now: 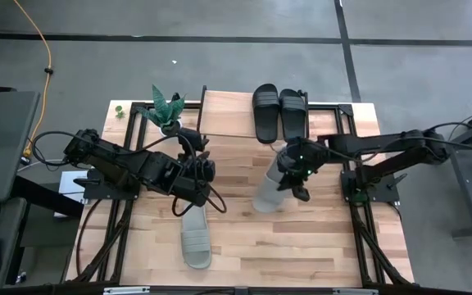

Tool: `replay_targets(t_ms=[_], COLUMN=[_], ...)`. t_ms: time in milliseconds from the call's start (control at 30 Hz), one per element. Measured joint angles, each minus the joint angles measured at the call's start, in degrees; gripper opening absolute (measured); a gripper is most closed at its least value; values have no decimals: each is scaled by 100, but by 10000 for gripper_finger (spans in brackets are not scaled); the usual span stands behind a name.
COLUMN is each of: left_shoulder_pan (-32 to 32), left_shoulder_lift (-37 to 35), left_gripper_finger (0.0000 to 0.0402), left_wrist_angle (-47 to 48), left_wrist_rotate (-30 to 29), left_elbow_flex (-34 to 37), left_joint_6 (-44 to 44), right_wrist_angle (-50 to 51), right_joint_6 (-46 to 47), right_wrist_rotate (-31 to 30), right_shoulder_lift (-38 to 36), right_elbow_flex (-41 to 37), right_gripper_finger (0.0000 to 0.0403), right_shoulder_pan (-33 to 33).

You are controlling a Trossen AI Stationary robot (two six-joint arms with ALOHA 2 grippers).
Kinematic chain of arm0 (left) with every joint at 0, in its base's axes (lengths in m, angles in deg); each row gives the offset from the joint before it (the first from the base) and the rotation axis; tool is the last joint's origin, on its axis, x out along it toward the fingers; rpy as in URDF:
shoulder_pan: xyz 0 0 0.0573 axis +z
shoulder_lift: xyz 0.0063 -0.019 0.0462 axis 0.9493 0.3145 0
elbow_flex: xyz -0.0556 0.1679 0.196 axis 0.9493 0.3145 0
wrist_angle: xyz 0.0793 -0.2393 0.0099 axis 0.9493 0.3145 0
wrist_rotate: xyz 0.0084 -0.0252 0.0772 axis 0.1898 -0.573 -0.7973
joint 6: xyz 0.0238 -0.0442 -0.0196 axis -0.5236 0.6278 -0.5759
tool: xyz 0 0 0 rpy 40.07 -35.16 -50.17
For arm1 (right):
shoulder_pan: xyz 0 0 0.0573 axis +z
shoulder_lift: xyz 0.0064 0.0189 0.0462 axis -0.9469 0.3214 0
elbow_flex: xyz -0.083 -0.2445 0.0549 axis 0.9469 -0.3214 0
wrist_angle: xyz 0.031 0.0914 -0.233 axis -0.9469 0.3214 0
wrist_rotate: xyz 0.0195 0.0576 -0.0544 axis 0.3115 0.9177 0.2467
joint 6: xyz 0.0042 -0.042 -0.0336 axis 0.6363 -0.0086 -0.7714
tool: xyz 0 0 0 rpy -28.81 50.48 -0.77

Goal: Pick and place slides into the shelf
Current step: Put the right gray slide on the shelf

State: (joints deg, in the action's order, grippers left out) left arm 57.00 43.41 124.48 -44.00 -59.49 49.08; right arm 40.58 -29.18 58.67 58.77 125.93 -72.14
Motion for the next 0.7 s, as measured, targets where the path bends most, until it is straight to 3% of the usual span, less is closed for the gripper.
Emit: replay_targets(t_ms=[300,700], left_shoulder_pan=[-1,1], left_shoulder_lift=[28,354], left_gripper_finger=[188,189], left_wrist_angle=[-455,-720], left_wrist_rotate=[-348,-1640], left_elbow_flex=[-4,6], left_joint_6=[-658,-1886], right_wrist_angle=[322,1275], right_joint_6=[-332,-763], right_wrist_rotate=[-401,-438], right_shoulder_lift=[0,0], right_elbow_flex=[1348,2796], right_gripper_finger=[0,0], right_shoulder_pan=[-549,-1373])
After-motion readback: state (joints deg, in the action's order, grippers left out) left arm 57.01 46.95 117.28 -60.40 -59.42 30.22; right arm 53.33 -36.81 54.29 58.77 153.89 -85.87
